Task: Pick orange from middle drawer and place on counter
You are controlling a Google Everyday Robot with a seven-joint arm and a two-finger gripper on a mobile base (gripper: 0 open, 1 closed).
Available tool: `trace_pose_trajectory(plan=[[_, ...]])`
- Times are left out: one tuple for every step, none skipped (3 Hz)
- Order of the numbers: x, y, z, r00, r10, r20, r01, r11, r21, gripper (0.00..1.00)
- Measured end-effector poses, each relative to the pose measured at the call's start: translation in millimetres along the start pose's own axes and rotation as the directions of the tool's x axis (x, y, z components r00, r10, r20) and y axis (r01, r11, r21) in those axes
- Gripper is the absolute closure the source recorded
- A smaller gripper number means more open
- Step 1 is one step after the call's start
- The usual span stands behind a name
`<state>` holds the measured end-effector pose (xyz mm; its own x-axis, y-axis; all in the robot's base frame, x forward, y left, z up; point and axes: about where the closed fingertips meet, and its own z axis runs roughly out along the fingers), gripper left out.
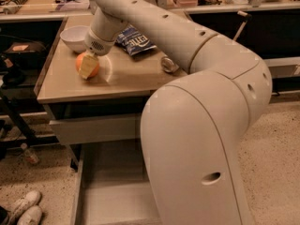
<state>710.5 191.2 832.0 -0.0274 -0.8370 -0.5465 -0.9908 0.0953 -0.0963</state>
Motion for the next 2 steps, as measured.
trace_pose_trajectory(plan=[[0.0,0.0,0.1,1.0,0.0,0.0,0.0,1.0,0.0,0.58],[0.0,0.0,0.1,1.0,0.0,0.0,0.0,1.0,0.0,0.35]])
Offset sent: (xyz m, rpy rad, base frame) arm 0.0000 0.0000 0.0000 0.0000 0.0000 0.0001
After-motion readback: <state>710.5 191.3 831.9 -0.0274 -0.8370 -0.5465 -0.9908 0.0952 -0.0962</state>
